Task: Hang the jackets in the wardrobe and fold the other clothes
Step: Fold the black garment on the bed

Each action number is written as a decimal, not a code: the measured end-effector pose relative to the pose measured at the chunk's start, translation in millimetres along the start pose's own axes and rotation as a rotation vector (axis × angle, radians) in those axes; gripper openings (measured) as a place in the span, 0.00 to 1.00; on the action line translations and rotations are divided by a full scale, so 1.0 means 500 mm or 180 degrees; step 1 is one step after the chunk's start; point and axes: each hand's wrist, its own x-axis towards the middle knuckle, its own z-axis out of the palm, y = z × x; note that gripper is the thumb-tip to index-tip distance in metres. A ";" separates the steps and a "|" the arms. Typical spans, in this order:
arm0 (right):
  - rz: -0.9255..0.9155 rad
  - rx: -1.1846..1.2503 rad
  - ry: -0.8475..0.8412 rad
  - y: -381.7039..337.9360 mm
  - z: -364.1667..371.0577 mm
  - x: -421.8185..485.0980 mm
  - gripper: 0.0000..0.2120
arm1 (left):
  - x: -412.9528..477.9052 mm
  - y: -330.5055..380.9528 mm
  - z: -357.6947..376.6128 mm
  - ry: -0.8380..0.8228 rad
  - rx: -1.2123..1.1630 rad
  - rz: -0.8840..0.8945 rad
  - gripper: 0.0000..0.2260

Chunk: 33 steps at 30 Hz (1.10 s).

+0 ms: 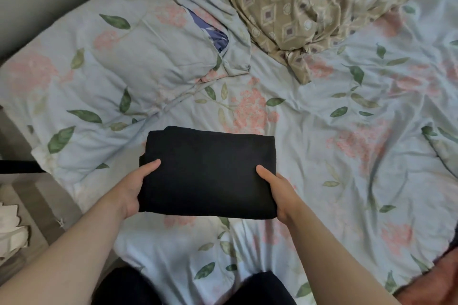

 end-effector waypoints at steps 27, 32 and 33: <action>-0.1512 -0.1188 -0.1266 -0.254 0.304 -0.585 0.16 | -0.683 -0.033 -0.207 0.0562 -0.2076 0.1547 0.17; -0.1538 -0.1367 -0.1394 -0.186 0.452 -0.673 0.15 | -0.764 -0.057 -0.369 0.0948 -0.2323 0.1918 0.12; -0.1578 -0.1422 -0.1382 -0.169 0.484 -0.690 0.14 | -0.779 -0.064 -0.405 0.0991 -0.2350 0.2021 0.12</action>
